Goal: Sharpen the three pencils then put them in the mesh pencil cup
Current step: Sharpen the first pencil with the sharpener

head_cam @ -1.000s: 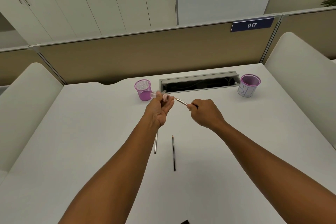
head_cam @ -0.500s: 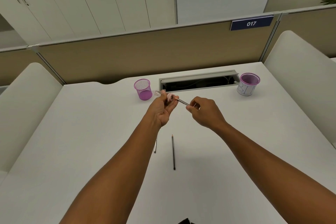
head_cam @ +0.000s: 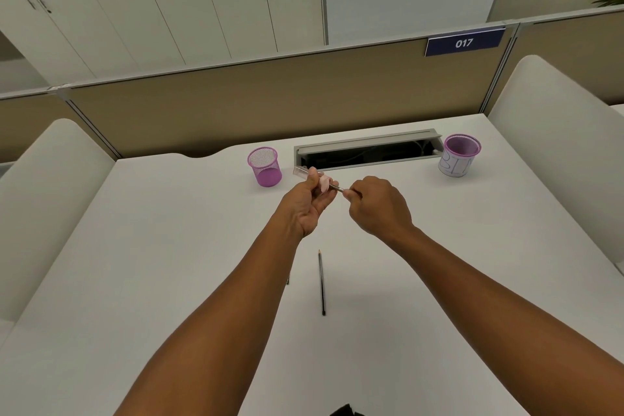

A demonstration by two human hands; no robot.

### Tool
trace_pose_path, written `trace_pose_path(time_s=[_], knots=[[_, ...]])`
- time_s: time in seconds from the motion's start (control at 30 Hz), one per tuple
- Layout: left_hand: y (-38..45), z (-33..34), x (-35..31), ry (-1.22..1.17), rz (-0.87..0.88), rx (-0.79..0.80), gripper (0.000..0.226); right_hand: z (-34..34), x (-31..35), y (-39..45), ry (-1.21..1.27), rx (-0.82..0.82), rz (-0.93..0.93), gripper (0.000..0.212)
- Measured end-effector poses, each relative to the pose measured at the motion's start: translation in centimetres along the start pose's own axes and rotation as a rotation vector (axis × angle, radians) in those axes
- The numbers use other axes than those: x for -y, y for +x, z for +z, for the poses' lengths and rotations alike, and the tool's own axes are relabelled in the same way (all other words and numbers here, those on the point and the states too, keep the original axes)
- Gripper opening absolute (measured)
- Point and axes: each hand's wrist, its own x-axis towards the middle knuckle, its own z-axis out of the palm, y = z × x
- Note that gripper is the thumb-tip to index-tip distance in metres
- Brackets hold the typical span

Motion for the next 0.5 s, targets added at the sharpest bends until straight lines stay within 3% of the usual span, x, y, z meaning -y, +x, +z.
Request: trace_pose_path(time_s=[0.1,0.23,0.37,0.5], knots=[[0.0,0.0,0.0,-0.009,-0.003,0.019,0.023,-0.4,0.4,0.4,0.012,0.103,0.104,0.034],[0.1,-0.2,-0.1,0.004,0.015,0.014,0.024,-1.7,1.1,1.2,0.454,0.321,0.356,0.034],[0.2,-0.1,-0.4,-0.002,0.029,-0.025,0.022,-1.3,1.4,0.8,0.187,0.227,0.160,0.027],[0.5,-0.3,-0.3,-0.015,0.026,-0.044,0.029,-0.2,1.0,0.1,-0.160,-0.042,-0.085,0.023]])
